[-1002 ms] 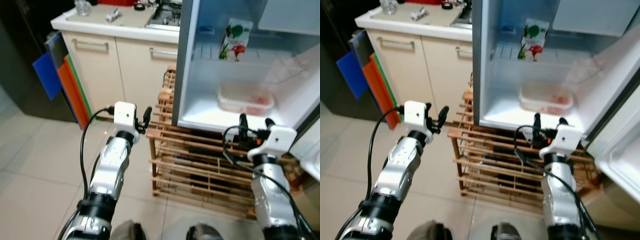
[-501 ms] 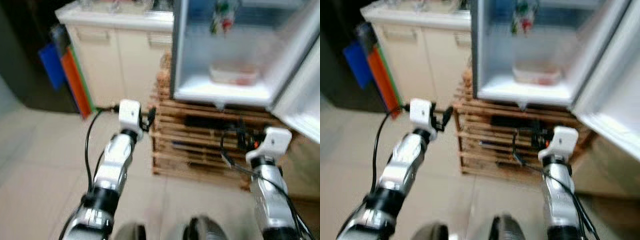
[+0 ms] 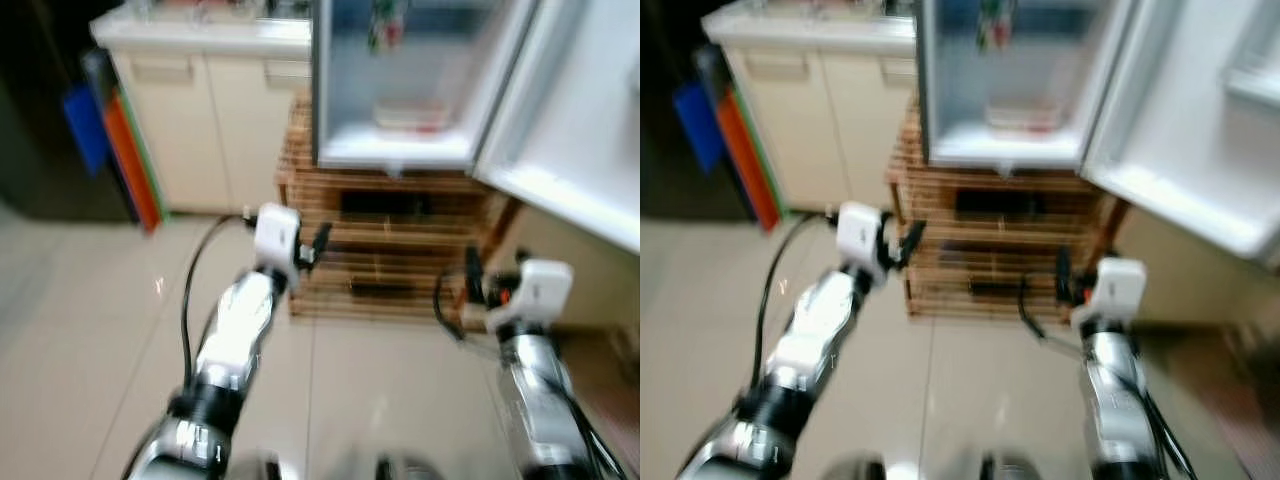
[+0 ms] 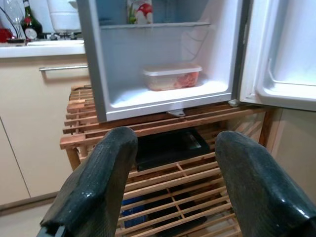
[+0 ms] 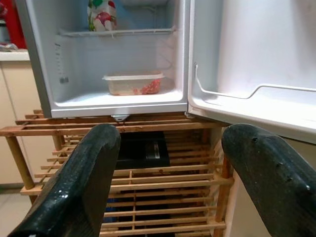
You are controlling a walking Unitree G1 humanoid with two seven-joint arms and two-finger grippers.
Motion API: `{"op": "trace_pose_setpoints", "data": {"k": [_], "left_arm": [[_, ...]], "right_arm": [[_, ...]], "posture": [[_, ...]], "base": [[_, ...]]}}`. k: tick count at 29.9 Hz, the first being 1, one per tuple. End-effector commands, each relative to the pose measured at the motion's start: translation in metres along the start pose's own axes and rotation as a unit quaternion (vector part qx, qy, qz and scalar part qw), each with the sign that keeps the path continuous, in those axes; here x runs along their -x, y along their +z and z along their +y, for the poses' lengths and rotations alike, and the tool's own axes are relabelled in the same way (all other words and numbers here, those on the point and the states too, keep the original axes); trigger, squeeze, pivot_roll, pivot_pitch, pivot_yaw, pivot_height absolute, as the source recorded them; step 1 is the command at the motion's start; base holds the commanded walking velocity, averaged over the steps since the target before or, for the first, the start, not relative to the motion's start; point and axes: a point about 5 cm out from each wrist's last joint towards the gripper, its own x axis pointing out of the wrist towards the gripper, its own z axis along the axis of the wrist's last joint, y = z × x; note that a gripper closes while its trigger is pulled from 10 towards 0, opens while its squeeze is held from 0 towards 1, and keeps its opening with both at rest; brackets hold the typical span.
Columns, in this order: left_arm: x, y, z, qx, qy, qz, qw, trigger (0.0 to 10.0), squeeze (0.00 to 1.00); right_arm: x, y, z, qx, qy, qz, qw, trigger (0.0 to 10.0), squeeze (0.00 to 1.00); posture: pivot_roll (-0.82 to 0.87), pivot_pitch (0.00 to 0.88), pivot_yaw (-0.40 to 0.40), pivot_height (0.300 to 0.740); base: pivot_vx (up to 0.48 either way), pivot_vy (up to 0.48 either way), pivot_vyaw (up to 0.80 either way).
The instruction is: Restocking fridge
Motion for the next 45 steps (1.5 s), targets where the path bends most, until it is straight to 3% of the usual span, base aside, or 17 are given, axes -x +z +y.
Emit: {"op": "trace_pose_setpoints", "data": {"k": [1,17,22,33,45], "left_arm": [[-0.006,0.003,-0.005,-0.001,-0.009,-0.002,1.000,10.0,0.00],[-0.003,-0.002,-0.018,-0.007,-0.034,-0.004,0.999,10.0,0.00],[-0.002,-0.001,-0.019,0.001,-0.041,-0.017,0.999,10.0,0.00],[-0.004,0.003,-0.023,-0.006,-0.056,-0.027,0.998,10.0,0.00],[-0.006,0.004,-0.022,-0.003,-0.054,-0.028,0.998,10.0,0.00]], "right_arm": [[-0.005,0.006,-0.002,0.005,-0.001,-0.009,1.000,10.0,0.00],[-0.008,0.004,0.003,0.013,0.023,-0.001,1.000,10.0,0.00],[-0.009,0.001,0.004,0.011,0.027,0.006,1.000,10.0,0.00],[-0.008,-0.001,0.004,0.012,0.030,0.009,0.999,10.0,0.00],[0.000,-0.005,0.002,0.002,0.034,0.017,0.999,10.0,0.00]], "posture": [[-0.13,0.000,0.025,0.703],[-0.11,0.000,0.005,0.703],[-0.10,0.000,0.000,0.703],[-0.12,0.000,0.007,0.703],[-0.14,0.000,0.022,0.703]], "base": [[0.352,-0.322,0.00],[0.340,-0.333,0.00],[0.000,-0.457,0.00],[0.000,0.000,0.00],[0.000,-0.443,0.00]]}}
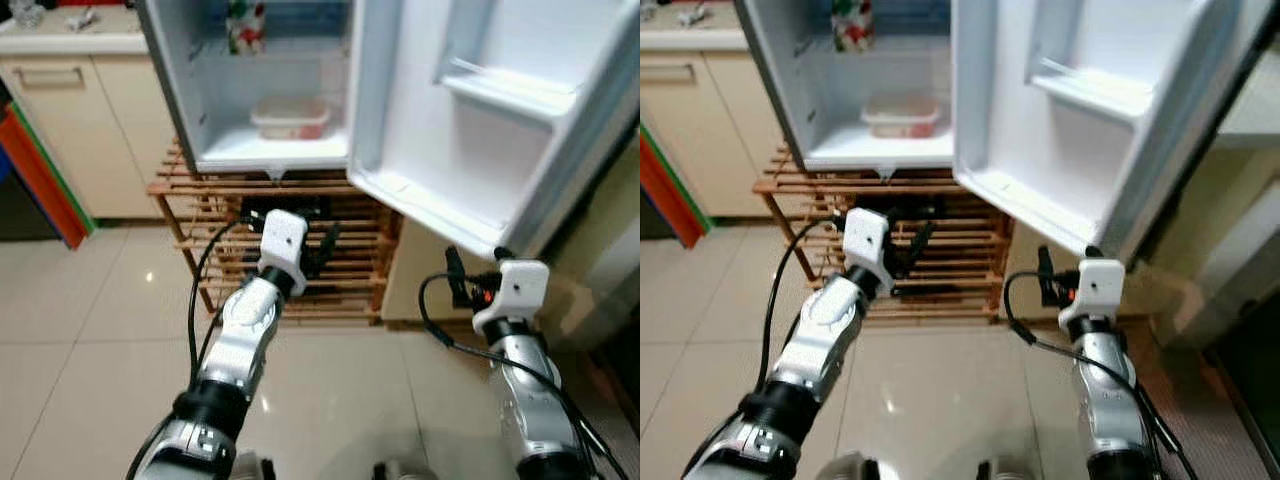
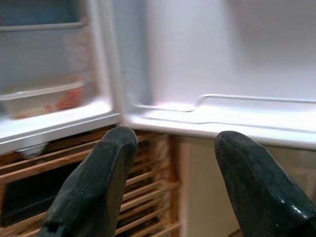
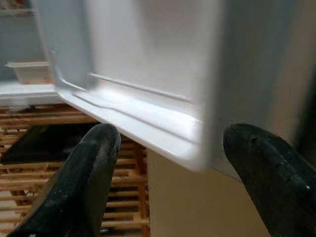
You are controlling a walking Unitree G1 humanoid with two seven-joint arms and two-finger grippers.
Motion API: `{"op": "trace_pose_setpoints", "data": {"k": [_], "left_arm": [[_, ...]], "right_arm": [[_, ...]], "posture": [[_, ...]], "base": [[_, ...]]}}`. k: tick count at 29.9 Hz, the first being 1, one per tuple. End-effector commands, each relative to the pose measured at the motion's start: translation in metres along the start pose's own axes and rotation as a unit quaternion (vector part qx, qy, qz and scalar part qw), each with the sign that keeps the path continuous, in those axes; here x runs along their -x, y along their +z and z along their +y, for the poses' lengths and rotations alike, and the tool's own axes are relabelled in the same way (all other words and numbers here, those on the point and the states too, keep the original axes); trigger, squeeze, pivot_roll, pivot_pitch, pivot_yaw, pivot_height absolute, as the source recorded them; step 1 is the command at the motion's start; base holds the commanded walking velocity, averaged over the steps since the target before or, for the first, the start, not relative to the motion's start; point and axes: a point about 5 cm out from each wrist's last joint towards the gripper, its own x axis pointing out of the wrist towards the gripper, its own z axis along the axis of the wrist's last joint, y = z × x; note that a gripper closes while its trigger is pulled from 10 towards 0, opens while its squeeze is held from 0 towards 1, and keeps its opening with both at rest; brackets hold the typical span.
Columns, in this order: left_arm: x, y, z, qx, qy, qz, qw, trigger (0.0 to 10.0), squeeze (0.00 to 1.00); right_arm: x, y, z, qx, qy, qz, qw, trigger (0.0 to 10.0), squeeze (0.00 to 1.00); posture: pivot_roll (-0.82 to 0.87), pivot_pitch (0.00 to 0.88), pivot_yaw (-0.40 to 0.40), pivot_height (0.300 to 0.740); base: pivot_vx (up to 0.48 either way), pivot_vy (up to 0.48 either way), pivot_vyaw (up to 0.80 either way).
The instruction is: Restocking fridge
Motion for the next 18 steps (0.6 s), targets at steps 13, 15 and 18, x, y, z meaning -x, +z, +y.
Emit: {"op": "trace_pose_setpoints", "data": {"k": [13,15,18], "left_arm": [[-0.002,-0.007,0.003,0.001,0.017,0.028,0.999,10.0,0.00],[0.000,-0.018,0.007,-0.013,0.028,0.056,0.998,10.0,0.00],[0.004,-0.033,0.012,-0.037,0.034,0.095,0.994,10.0,0.00]], "right_arm": [[0.045,-0.046,-0.033,0.035,0.017,0.124,0.992,10.0,0.00],[0.043,-0.047,-0.049,0.057,-0.027,0.129,0.990,10.0,0.00],[0.032,-0.039,-0.072,0.089,-0.097,0.120,0.984,10.0,0.00]], "posture": [[-0.14,0.000,0.022,0.703],[-0.14,0.000,0.022,0.703],[-0.14,0.000,0.026,0.703]], "base": [[0.000,-0.220,0.00],[0.000,0.000,0.00],[0.000,0.000,0.00]]}}
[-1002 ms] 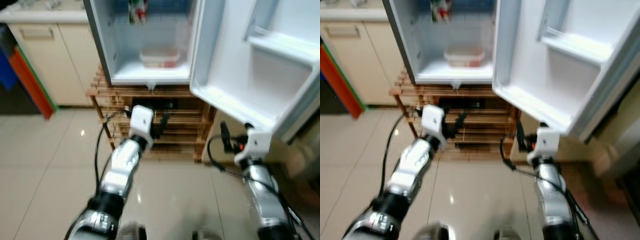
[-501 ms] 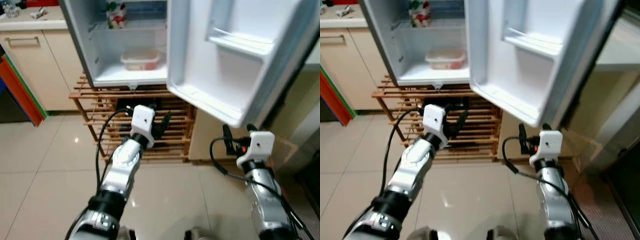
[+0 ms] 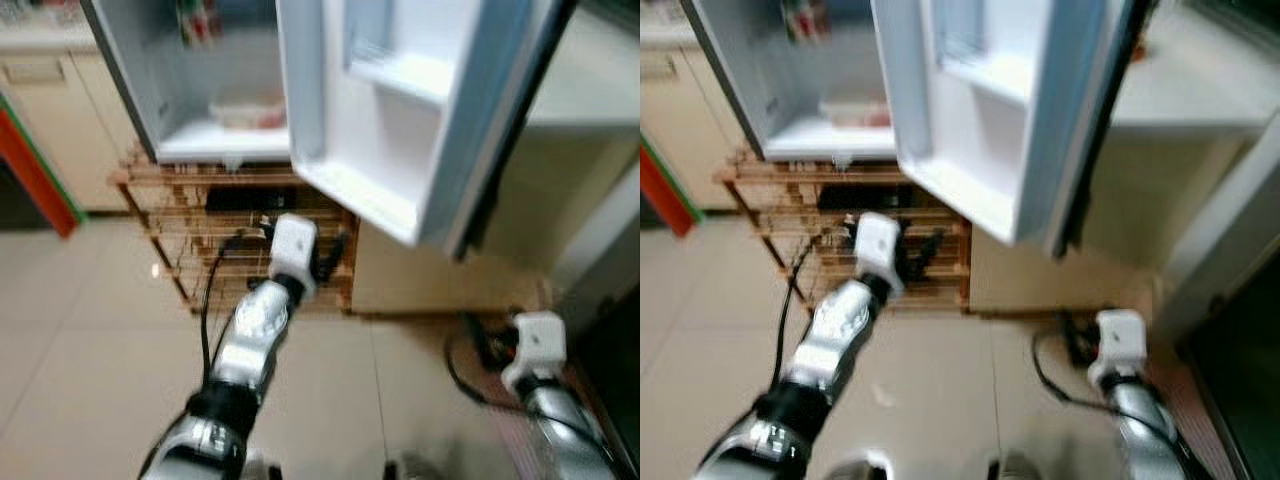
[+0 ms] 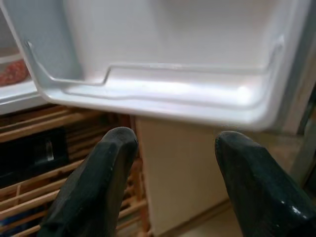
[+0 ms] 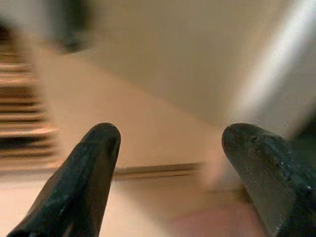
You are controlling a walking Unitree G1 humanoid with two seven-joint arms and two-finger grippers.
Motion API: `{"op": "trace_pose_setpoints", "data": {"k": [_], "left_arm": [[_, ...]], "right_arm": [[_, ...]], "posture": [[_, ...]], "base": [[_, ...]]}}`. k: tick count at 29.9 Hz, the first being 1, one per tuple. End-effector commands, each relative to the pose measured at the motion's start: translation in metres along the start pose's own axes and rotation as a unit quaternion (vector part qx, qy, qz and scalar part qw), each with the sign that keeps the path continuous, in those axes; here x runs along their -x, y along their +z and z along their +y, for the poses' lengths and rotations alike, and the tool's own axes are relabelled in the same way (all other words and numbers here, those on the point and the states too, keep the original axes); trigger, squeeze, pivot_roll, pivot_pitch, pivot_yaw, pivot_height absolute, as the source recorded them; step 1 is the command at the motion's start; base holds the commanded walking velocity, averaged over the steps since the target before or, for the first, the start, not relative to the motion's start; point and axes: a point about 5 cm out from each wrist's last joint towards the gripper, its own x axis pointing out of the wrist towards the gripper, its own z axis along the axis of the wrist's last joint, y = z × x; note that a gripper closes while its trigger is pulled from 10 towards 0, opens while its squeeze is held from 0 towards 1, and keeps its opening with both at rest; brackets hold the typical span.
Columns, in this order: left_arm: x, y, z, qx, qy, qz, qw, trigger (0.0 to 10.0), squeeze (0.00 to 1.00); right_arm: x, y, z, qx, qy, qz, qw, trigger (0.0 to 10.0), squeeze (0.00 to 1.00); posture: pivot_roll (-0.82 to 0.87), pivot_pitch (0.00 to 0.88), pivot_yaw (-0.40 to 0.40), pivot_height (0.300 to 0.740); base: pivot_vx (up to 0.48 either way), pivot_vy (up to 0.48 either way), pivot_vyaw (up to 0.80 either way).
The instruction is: Restocking fridge
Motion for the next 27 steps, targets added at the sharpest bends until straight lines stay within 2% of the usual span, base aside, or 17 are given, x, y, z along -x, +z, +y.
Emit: {"op": "trace_pose_setpoints", "data": {"k": [1,4,5,6,7,9,10,11,12,13,18,19,20,27], "left_arm": [[0.005,-0.019,0.013,-0.025,0.020,0.045,0.999,10.0,0.00],[0.012,-0.040,0.017,-0.054,0.022,0.100,0.993,10.0,0.00],[0.015,-0.047,0.017,-0.050,0.021,0.118,0.992,10.0,0.00],[0.015,-0.047,0.017,-0.050,0.021,0.118,0.992,10.0,0.00],[0.019,-0.056,0.015,-0.055,0.010,0.139,0.989,10.0,0.00],[0.023,-0.064,0.011,-0.075,-0.005,0.155,0.985,10.0,0.00],[0.023,-0.064,0.011,-0.075,-0.005,0.155,0.985,10.0,0.00],[0.028,-0.071,0.008,-0.082,-0.015,0.169,0.982,10.0,0.00],[0.028,-0.071,0.008,-0.082,-0.015,0.169,0.982,10.0,0.00],[0.032,-0.077,0.006,-0.084,-0.023,0.181,0.980,10.0,0.00],[0.036,-0.083,0.009,-0.082,-0.018,0.192,0.978,10.0,0.00],[0.036,-0.083,0.009,-0.082,-0.018,0.192,0.978,10.0,0.00],[0.036,-0.083,0.010,-0.079,-0.017,0.194,0.978,10.0,0.00],[0.036,-0.084,0.012,-0.071,-0.006,0.198,0.978,10.0,0.00]], "right_arm": [[-0.016,0.019,-0.011,0.021,-0.047,-0.032,0.998,10.0,0.00],[-0.034,0.046,-0.021,0.045,-0.081,-0.065,0.994,10.0,0.00],[-0.042,0.057,-0.024,0.047,-0.091,-0.078,0.992,10.0,0.00],[-0.042,0.057,-0.024,0.047,-0.091,-0.078,0.992,10.0,0.00],[-0.054,0.077,-0.025,0.046,-0.102,-0.104,0.988,10.0,0.00],[-0.063,0.095,-0.023,0.039,-0.103,-0.127,0.986,10.0,0.00],[-0.063,0.095,-0.023,0.039,-0.103,-0.127,0.986,10.0,0.00],[-0.072,0.112,-0.016,0.024,-0.098,-0.151,0.983,10.0,0.00],[-0.072,0.112,-0.016,0.024,-0.098,-0.151,0.983,10.0,0.00],[-0.079,0.128,-0.008,0.005,-0.087,-0.173,0.981,10.0,0.00],[-0.088,0.165,0.013,-0.032,-0.041,-0.228,0.972,10.0,0.00],[-0.088,0.165,0.013,-0.032,-0.041,-0.228,0.972,10.0,0.00],[-0.090,0.178,0.021,-0.044,-0.019,-0.248,0.968,10.0,0.00],[-0.092,0.189,0.033,-0.072,0.002,-0.261,0.963,10.0,0.00]], "posture": [[-0.14,0.000,0.029,0.703],[-0.14,0.000,0.029,0.703],[-0.14,0.000,0.031,0.703],[-0.14,0.000,0.031,0.703],[-0.13,0.000,0.030,0.703],[-0.13,0.000,0.032,0.703],[-0.13,0.000,0.032,0.703],[-0.13,0.000,0.035,0.703],[-0.13,0.000,0.035,0.703],[-0.13,0.000,0.039,0.703],[-0.13,0.000,0.043,0.703],[-0.13,0.000,0.043,0.703],[-0.13,0.000,0.043,0.703],[-0.12,0.000,0.042,0.703]], "base": [[0.000,0.000,0.00],[0.000,0.000,0.00],[0.000,0.000,0.00],[0.000,0.000,0.00],[0.000,0.000,0.00],[0.000,0.000,0.00],[0.000,0.000,0.00],[0.000,0.000,0.00],[0.000,0.000,0.00],[0.000,0.000,0.00],[0.000,0.000,0.00],[0.000,0.000,0.00],[0.000,0.000,0.00],[0.000,0.000,0.00]]}}
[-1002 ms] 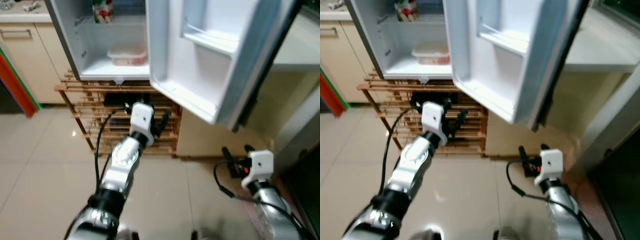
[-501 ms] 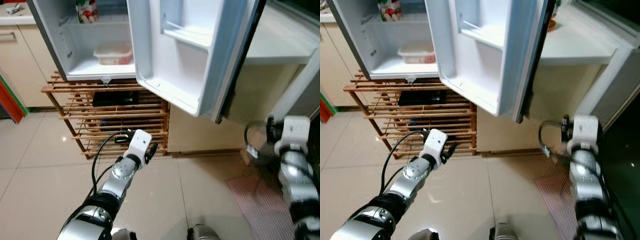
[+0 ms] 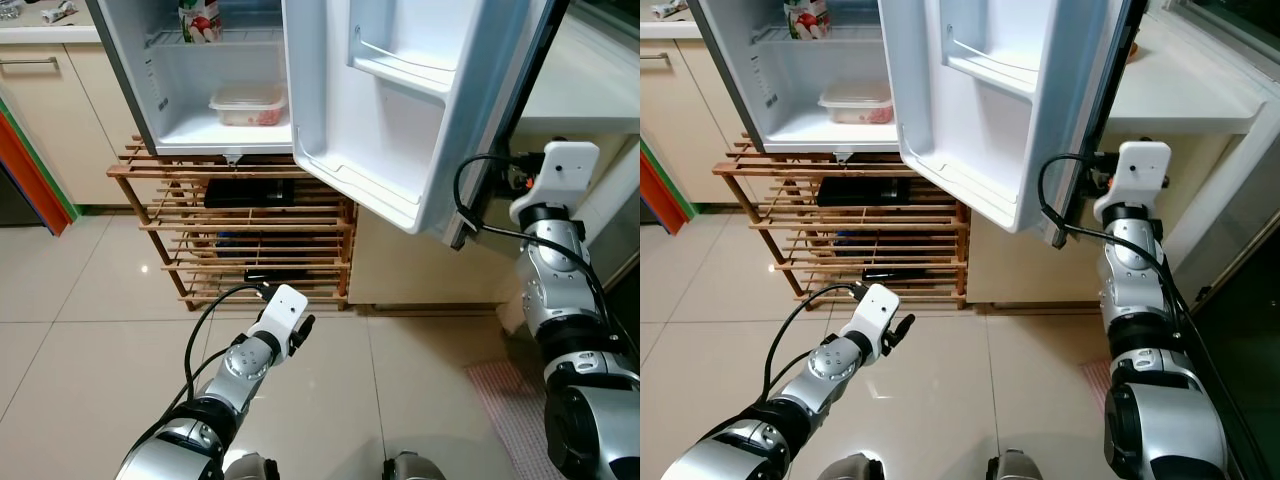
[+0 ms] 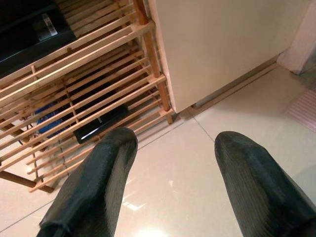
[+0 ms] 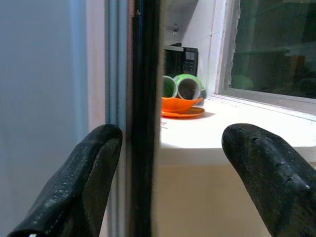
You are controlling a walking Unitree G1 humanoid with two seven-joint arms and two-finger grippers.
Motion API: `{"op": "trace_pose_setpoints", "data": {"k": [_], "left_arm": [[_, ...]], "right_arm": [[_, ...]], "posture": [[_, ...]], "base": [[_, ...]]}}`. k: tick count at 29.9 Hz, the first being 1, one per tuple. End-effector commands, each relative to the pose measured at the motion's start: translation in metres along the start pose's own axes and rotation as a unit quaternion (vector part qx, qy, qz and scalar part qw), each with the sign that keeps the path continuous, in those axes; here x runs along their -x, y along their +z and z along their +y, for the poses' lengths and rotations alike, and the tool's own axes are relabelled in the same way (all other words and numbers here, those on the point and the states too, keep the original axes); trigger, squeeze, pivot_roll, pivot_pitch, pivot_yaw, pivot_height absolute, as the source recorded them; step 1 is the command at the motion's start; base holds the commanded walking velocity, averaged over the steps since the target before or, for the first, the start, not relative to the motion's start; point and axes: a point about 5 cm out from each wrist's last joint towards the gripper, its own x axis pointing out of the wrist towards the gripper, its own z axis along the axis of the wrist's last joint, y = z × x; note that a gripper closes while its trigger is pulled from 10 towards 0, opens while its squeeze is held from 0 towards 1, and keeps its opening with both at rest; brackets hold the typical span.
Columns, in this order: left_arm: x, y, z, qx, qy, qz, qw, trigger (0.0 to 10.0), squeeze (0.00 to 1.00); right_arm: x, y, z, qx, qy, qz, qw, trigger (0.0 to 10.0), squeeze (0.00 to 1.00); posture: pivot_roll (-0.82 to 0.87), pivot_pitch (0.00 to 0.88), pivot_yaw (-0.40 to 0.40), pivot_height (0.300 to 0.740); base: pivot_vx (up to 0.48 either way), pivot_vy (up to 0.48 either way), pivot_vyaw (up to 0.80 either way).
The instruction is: Restocking fridge
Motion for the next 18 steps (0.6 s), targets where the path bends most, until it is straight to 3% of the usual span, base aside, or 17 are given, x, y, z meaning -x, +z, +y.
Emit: {"op": "trace_pose_setpoints", "data": {"k": [1,5,7,10,11,12,13,14,16,17,18], "left_arm": [[-0.002,0.006,0.004,0.002,0.008,-0.006,1.000,10.0,0.00],[-0.002,0.005,0.004,0.004,0.007,-0.004,1.000,10.0,0.00],[-0.003,0.006,0.004,0.005,0.007,-0.005,1.000,10.0,0.00],[-0.003,0.007,0.004,0.008,0.007,-0.008,1.000,10.0,0.00],[-0.003,0.007,0.004,0.008,0.007,-0.008,1.000,10.0,0.00],[-0.003,0.008,0.003,0.009,0.005,-0.010,1.000,10.0,0.00],[-0.003,0.008,0.003,0.009,0.005,-0.010,1.000,10.0,0.00],[-0.003,0.008,0.002,0.009,0.003,-0.011,1.000,10.0,0.00],[-0.004,0.009,0.001,0.010,-0.001,-0.013,1.000,10.0,0.00],[-0.004,0.009,0.000,0.011,-0.003,-0.014,1.000,10.0,0.00],[-0.004,0.009,0.000,0.011,-0.003,-0.014,1.000,10.0,0.00]], "right_arm": [[-0.005,0.005,0.005,-0.031,0.008,-0.007,0.999,10.0,0.00],[-0.006,0.008,0.014,-0.043,0.024,-0.008,0.999,10.0,0.00],[-0.007,0.012,0.026,-0.062,0.050,-0.012,0.997,10.0,0.00],[-0.002,0.029,0.056,-0.126,0.126,-0.032,0.984,10.0,0.00],[-0.002,0.029,0.056,-0.126,0.126,-0.032,0.984,10.0,0.00],[0.006,0.044,0.080,-0.174,0.197,-0.041,0.964,10.0,0.00],[0.006,0.044,0.080,-0.174,0.197,-0.041,0.964,10.0,0.00],[0.015,0.055,0.095,-0.212,0.248,-0.043,0.944,10.0,0.00],[0.028,0.066,0.107,-0.243,0.307,-0.041,0.919,10.0,0.00],[0.036,0.074,0.112,-0.274,0.341,-0.035,0.898,10.0,0.00],[0.036,0.074,0.112,-0.274,0.341,-0.035,0.898,10.0,0.00]], "posture": [[-0.13,0.000,0.042,0.703],[-0.13,0.000,0.039,0.703],[-0.13,0.000,0.037,0.703],[-0.14,0.000,0.035,0.703],[-0.14,0.000,0.035,0.703],[-0.14,0.000,0.036,0.703],[-0.14,0.000,0.036,0.703],[-0.14,0.000,0.035,0.703],[-0.14,0.000,0.035,0.703],[-0.14,0.000,0.035,0.703],[-0.14,0.000,0.035,0.703]], "base": [[0.000,0.000,0.00],[0.000,0.000,0.00],[0.000,0.000,0.00],[0.000,0.000,0.00],[0.000,0.000,0.00],[0.000,0.000,0.00],[0.000,0.000,0.00],[0.000,0.000,0.00],[0.000,0.000,0.00],[0.000,0.000,0.00],[0.000,0.000,0.00]]}}
